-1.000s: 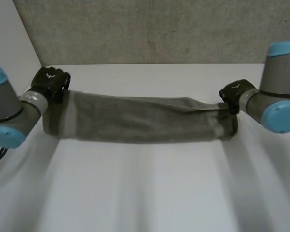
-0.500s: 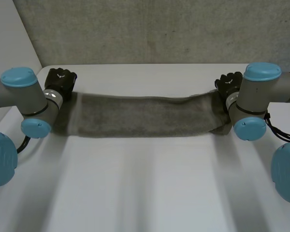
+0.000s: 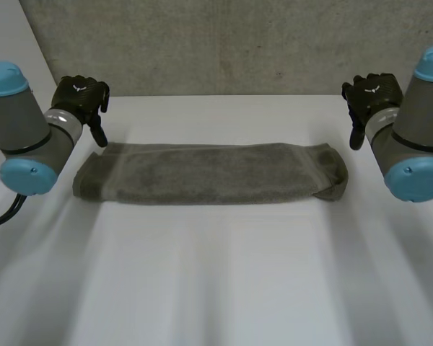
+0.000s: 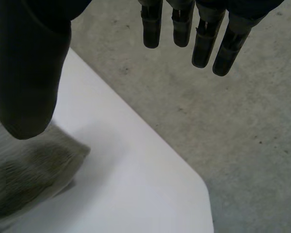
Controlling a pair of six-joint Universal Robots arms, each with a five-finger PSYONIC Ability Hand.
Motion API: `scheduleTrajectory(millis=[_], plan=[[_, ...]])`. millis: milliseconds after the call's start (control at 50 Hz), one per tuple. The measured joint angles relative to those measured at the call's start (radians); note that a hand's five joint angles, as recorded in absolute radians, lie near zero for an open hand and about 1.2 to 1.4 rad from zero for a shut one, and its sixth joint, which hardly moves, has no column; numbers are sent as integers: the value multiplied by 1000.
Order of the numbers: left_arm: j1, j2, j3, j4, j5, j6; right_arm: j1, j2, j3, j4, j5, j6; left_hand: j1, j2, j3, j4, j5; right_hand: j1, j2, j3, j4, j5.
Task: Fold the towel.
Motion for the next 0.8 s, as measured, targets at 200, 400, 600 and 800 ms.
scheduleTrajectory(millis=[200,400,600,800], plan=[[9,142,-291,93,107,-7,-1,-62,184,89,-15,12,-111,-143,-162,-105,15,9,2,2,1,3],[47,209,-485,189,131,-5,-2,-42,271,84,-118,182,-191,-211,-304,-169,16,9,2,2,1,3],[60,196,-521,223,128,-9,-25,45,253,0,-174,370,-251,-281,-422,-237,16,10,2,2,1,3],[56,146,-522,263,122,4,-36,119,224,-73,-149,375,-296,-357,-518,-285,16,31,2,3,3,24]])
